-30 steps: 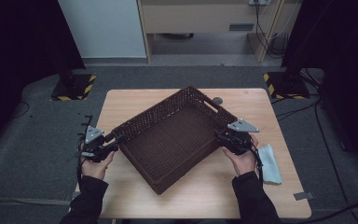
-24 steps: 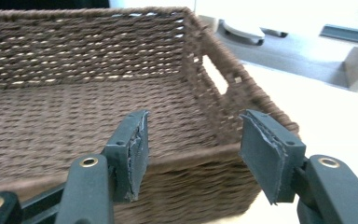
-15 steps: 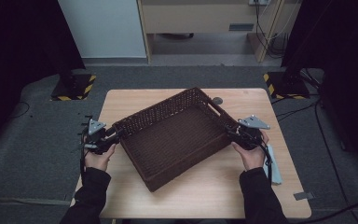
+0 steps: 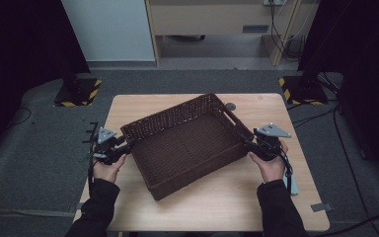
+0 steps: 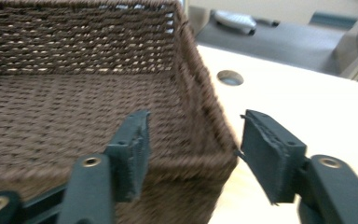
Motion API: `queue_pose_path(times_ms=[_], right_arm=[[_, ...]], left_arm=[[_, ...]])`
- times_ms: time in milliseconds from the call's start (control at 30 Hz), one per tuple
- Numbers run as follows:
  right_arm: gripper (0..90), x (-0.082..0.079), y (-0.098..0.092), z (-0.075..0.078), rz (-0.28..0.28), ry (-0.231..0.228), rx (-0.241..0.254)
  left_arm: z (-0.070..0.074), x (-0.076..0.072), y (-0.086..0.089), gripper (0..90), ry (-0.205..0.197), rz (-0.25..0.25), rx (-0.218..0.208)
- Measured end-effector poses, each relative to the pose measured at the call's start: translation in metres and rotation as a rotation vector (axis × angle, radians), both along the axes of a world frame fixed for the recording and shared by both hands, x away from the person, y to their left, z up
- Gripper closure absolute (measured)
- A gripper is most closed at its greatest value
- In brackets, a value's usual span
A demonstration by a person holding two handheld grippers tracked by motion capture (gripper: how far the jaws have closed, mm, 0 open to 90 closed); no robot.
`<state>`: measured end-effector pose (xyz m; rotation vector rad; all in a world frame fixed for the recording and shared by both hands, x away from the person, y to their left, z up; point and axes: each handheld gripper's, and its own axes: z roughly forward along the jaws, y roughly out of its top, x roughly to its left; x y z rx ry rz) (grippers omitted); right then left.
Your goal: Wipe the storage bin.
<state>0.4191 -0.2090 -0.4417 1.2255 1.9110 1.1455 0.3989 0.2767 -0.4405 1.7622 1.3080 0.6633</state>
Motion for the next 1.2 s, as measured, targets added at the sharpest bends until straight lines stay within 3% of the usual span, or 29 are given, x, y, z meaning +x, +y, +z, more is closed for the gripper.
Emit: queue_pose_path(times_ms=[133, 267, 400, 500, 567, 667, 867, 967, 1200], right_arm=[[57.3, 0.008, 0.0, -0.005, 0.0, 0.029, -0.018], [65.3, 0.006, -0.003, -0.004, -0.001, 0.041, -0.023], [65.4, -0.008, -0.002, -0.004, 0.012, 0.053, -0.016], [64.6, -0.019, 0.0, -0.003, 0.017, 0.051, -0.028], [62.9, -0.023, 0.0, -0.001, 0.034, 0.058, -0.028], [58.0, -0.021, -0.002, 0.0, 0.045, 0.034, -0.02], [67.3, -0.011, -0.003, -0.003, 0.051, 0.048, -0.013], [73.8, -0.012, -0.003, -0.008, 0.048, 0.076, -0.053], [71.6, -0.028, -0.004, -0.008, 0.061, 0.095, -0.043]], left_arm=[[0.0, 0.006, 0.001, 54.0, 0.007, -0.001, -0.009], [0.002, -0.004, -0.001, 50.5, 0.008, -0.02, -0.002], [0.001, -0.017, -0.004, 49.9, -0.009, -0.045, -0.012], [0.0, -0.019, -0.008, 52.9, 0.008, -0.061, -0.005], [-0.003, -0.016, -0.011, 55.5, 0.017, -0.059, 0.009], [-0.003, -0.01, -0.013, 55.6, 0.014, -0.048, 0.01], [-0.004, 0.007, -0.017, 57.1, 0.015, -0.045, 0.016], [-0.003, 0.012, -0.019, 55.5, 0.021, -0.047, 0.024], [-0.002, -0.011, -0.015, 53.0, 0.01, -0.086, 0.017]])
